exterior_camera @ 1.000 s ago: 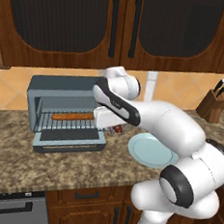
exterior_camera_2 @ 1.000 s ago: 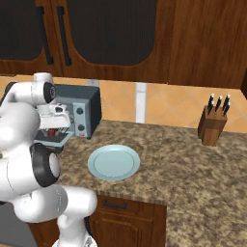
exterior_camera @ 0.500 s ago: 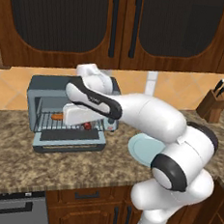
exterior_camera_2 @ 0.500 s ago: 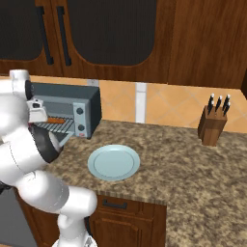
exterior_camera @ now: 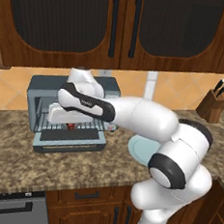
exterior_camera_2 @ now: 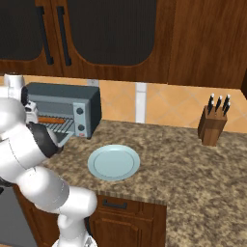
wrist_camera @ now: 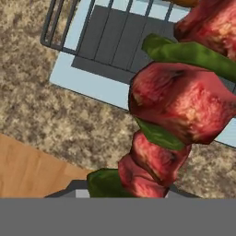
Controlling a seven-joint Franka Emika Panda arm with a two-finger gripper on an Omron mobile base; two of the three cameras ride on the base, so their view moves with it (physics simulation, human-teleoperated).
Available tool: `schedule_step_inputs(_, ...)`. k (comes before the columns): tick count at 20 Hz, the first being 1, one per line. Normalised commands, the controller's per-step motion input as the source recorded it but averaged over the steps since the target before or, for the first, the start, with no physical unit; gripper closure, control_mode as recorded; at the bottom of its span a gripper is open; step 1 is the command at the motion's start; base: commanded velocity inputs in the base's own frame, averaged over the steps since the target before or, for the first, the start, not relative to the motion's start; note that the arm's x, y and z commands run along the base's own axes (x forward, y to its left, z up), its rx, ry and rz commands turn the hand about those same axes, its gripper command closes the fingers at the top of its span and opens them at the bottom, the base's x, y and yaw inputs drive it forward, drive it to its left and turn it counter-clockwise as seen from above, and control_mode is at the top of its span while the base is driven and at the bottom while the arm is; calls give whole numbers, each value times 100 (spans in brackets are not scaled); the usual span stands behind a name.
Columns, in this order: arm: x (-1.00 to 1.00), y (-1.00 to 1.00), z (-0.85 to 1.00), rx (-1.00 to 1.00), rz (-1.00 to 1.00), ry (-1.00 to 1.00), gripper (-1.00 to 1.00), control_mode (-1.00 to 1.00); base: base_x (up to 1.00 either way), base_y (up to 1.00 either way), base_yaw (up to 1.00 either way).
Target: Pick up the kebab skewer and baguette bread, and place them inside the toaster oven. Close the toaster oven door and start by setting the timer.
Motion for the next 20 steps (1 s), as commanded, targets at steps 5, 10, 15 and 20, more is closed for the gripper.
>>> schedule_step_inputs(5, 40, 53, 0, 0, -9, -13, 100, -100, 0, 0, 0)
schedule_step_inputs(10, 62, 21, -11, 0, -7, -1, 100, -100, 0, 0, 0)
schedule_step_inputs(15, 54, 13, -5, 0, -5, 0, 100, -100, 0, 0, 0)
schedule_step_inputs(20, 23, 28, -8, 0, -5, 0, 100, -100, 0, 0, 0)
